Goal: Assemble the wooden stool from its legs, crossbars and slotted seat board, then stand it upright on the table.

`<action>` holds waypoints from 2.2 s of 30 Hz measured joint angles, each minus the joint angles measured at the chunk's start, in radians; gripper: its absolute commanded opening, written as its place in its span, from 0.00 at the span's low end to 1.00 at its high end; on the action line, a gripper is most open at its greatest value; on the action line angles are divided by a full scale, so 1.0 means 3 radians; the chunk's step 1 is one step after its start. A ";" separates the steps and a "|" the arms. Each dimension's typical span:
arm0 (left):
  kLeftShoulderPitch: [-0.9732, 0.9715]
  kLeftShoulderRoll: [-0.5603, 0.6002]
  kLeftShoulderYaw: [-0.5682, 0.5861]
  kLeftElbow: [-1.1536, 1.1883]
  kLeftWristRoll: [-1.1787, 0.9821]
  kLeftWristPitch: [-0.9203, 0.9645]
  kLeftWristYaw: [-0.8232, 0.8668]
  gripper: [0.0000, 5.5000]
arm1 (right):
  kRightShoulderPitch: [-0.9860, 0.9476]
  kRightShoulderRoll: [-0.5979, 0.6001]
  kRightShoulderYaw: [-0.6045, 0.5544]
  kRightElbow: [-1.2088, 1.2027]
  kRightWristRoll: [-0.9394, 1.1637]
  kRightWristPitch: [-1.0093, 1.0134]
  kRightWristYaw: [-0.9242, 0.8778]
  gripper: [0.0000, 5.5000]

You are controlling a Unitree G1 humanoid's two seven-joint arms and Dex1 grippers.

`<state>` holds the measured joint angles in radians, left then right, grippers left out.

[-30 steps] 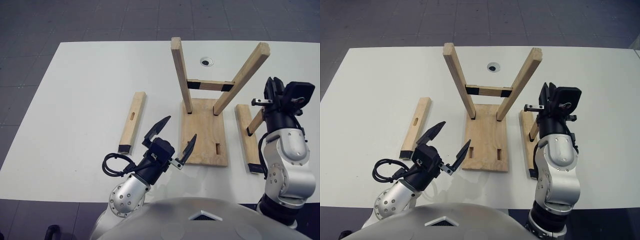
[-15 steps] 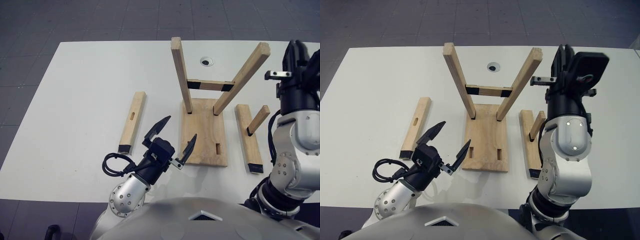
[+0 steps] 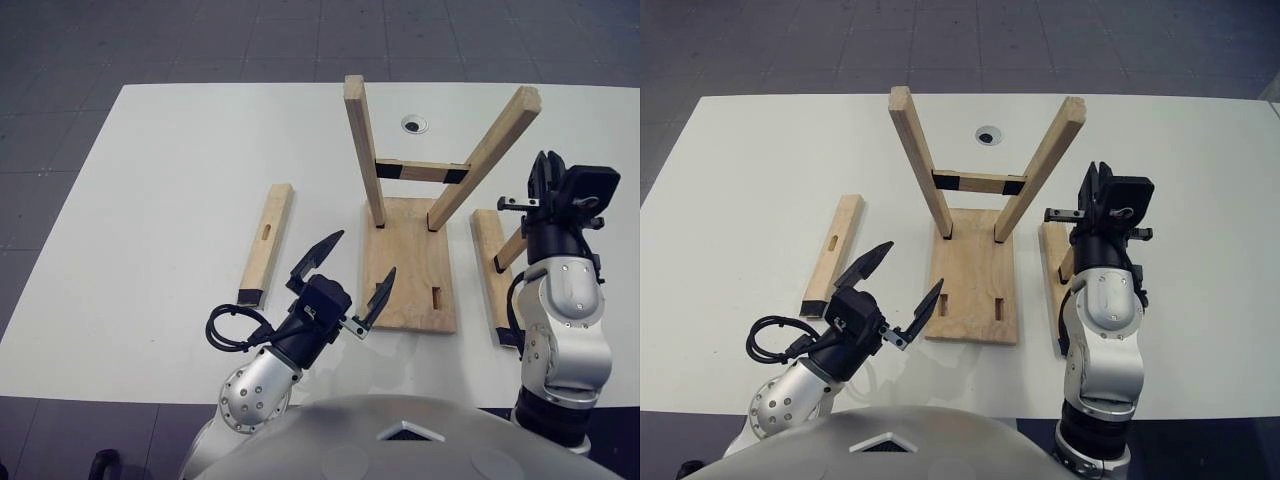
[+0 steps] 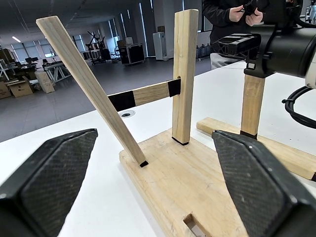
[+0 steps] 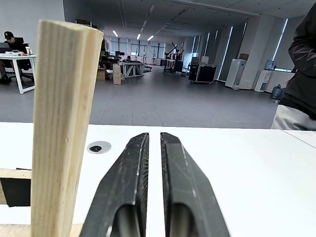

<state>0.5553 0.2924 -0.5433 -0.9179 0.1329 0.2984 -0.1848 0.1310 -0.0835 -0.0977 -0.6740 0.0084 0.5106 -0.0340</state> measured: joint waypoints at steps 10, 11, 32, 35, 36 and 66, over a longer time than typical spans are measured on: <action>-0.0002 -0.0001 -0.0003 0.0008 -0.0004 -0.0001 0.0000 0.78 | -0.0748 -0.0162 -0.0859 -0.1005 0.0748 0.0349 -0.0078 0.07; -0.0002 -0.0003 -0.0004 0.0009 -0.0004 -0.0001 0.0000 0.78 | -0.0799 -0.0223 -0.0967 -0.1105 0.0848 0.0491 -0.0098 0.07; 0.0075 -0.0024 0.0028 -0.0037 0.0093 0.0056 0.0070 0.78 | 0.3106 -0.1560 -0.0300 -0.1213 0.2065 -0.0223 -0.0523 0.81; 0.0073 -0.0022 0.0028 -0.0038 0.0088 0.0064 0.0054 0.78 | 0.2902 -0.1478 0.0051 -0.1208 0.1809 0.0056 -0.0618 0.90; 0.0073 -0.0021 0.0028 -0.0041 0.0087 0.0073 0.0052 0.78 | 0.2839 -0.1458 0.0155 -0.1196 0.1736 0.0150 -0.0648 0.94; 0.0172 0.0083 0.0100 -0.0316 -0.0074 0.0206 -0.0001 0.78 | 0.1614 -0.0769 0.0439 -0.0364 0.0786 0.1000 -0.0235 0.74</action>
<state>0.6069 0.3172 -0.5133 -1.0128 0.1109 0.3604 -0.1853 0.6153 -0.3141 0.0340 -0.7833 0.2442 0.8106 -0.1044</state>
